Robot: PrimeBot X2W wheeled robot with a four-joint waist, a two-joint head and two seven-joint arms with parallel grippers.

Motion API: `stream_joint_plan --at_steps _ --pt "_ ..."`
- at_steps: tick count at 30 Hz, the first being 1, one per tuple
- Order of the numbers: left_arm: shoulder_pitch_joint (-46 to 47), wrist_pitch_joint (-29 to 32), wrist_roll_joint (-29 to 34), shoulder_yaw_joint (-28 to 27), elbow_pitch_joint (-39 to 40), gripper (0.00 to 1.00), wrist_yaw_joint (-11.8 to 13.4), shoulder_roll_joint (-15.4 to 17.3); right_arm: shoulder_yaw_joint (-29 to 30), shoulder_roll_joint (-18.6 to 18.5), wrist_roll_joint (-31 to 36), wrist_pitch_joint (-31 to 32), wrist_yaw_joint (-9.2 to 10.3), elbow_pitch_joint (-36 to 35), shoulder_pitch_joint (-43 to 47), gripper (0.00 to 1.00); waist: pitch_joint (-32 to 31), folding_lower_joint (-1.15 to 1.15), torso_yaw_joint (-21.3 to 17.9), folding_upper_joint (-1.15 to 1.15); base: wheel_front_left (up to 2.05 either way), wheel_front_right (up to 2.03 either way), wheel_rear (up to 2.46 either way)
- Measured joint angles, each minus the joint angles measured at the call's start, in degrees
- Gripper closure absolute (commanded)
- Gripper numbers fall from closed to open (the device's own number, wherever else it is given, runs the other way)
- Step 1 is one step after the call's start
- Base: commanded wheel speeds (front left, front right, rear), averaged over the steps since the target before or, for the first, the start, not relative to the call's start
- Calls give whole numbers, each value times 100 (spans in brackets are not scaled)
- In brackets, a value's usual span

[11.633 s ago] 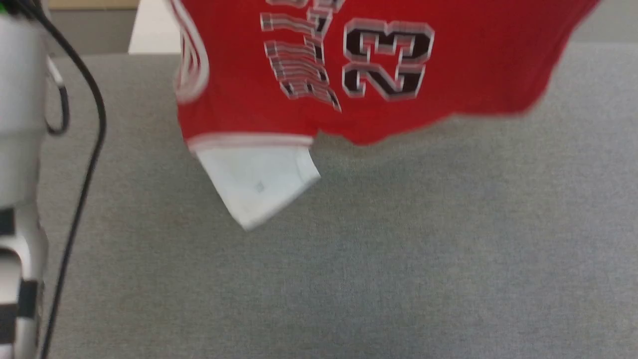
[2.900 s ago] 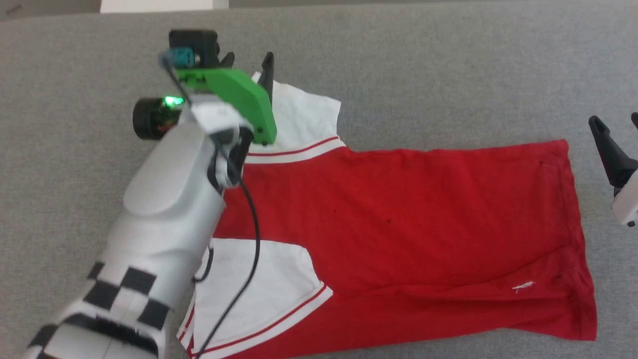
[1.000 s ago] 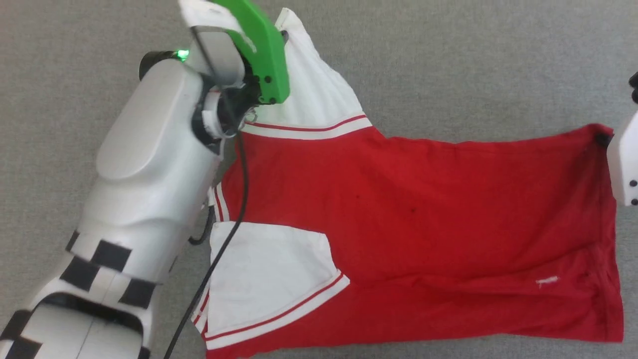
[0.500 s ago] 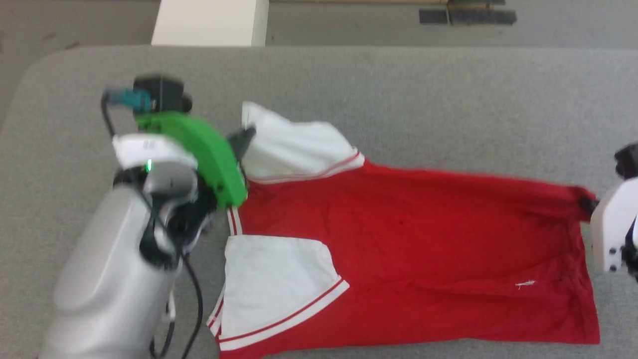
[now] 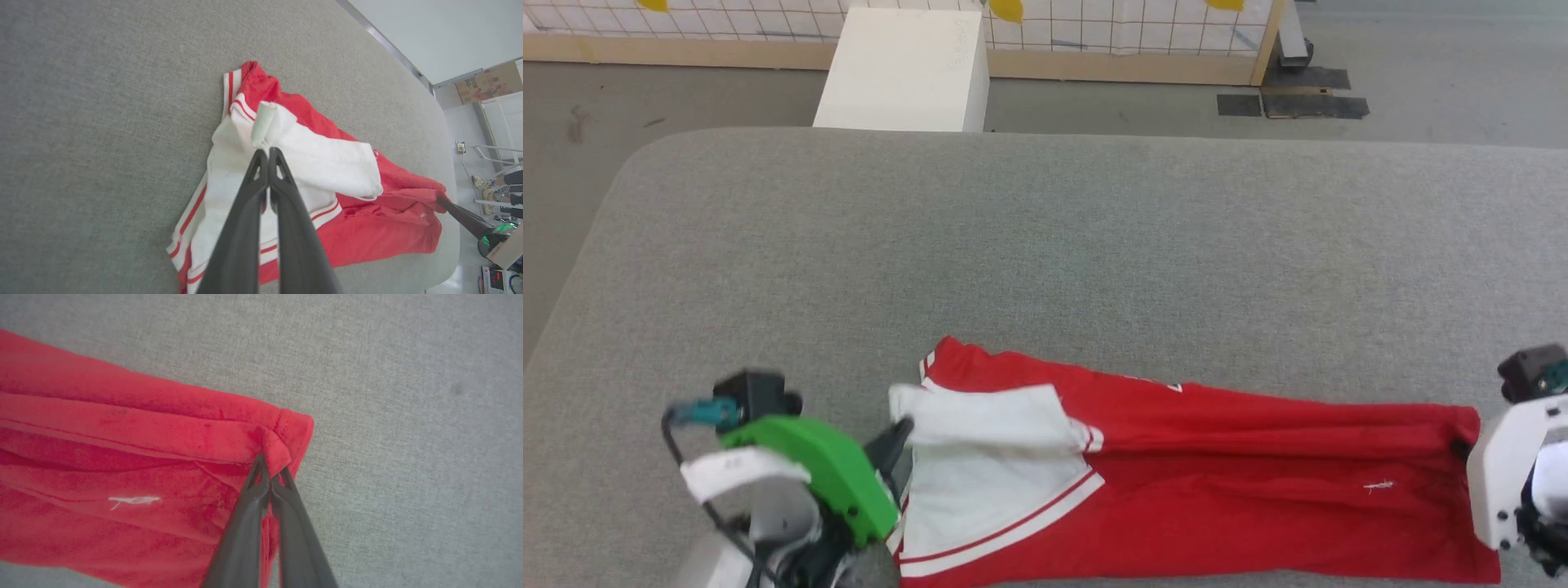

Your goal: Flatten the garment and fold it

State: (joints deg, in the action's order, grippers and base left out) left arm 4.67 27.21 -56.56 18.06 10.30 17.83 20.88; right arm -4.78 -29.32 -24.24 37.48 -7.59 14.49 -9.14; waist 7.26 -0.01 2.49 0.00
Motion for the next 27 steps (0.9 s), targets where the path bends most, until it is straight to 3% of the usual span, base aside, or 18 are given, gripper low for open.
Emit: stream_joint_plan --at_steps 6,13,14,15,16,19,27 --pt "-698 -134 -272 -71 -232 100 62 -151 -16 112 71 16 0 56 273 100 5 0 -50 0 0 0 0" --pt "-809 -105 -320 100 -1010 97 54 -297 -91 236 136 23 0 190 264 100 -2 0 -149 0 0 0 0" --pt "-801 -105 -299 111 -1066 33 41 -296 -83 256 153 23 0 218 255 82 -15 0 -159 0 0 0 0" --pt "-784 -108 -294 120 -1117 0 36 -297 -79 277 158 30 0 238 245 58 -37 0 -171 0 0 0 0" --pt "-773 -108 -277 126 -1152 0 37 -293 -49 304 157 26 0 245 244 0 -64 0 -181 0 0 0 0" --pt "-733 -93 -188 183 -1120 0 47 -234 105 377 151 -2 0 233 268 0 -163 0 -203 0 0 0 0" --pt "-674 110 110 37 -438 0 388 346 706 468 -83 19 0 -479 670 0 -506 0 -241 0 0 0 0"
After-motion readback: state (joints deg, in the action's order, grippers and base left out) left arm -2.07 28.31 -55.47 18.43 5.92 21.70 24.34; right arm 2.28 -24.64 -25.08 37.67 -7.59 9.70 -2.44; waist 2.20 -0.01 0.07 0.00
